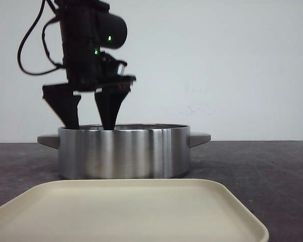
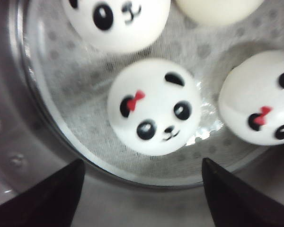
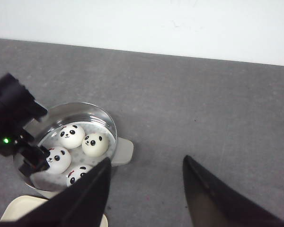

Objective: Steam buns

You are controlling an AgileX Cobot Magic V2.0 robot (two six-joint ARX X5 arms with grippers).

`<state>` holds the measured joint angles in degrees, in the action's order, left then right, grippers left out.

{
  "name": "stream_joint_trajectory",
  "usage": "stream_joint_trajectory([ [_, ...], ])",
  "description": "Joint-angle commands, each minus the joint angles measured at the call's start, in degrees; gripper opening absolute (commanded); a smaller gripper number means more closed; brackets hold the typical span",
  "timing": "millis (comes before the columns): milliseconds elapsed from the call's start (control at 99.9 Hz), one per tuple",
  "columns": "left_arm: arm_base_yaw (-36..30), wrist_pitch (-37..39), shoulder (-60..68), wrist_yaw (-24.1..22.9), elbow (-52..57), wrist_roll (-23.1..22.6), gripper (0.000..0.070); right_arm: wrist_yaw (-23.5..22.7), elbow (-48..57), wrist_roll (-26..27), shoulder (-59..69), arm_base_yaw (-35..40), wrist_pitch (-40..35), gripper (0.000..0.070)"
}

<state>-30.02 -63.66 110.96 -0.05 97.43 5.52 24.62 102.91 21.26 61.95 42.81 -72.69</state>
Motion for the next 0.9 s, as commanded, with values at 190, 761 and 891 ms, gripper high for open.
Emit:
stream_joint_trajectory([
  [190,-1.4,5.2,-9.1,3.4,9.4,8.4,0.0336,12.1,0.3,0.6,-0.1,4.3,0.2,0.0016],
  [761,-18.3,1.3,-48.6,1.0,9.3,11.4,0.0000,13.1,-38.9,-8.9,-21.0,24.8,37.8,0.0016],
  [891,-21.2,-5.5,-52.3,-8.9,9.3,12.3,0.0000,4.6,-46.8,-16.2,-24.8,26.1,50.7,0.0016],
])
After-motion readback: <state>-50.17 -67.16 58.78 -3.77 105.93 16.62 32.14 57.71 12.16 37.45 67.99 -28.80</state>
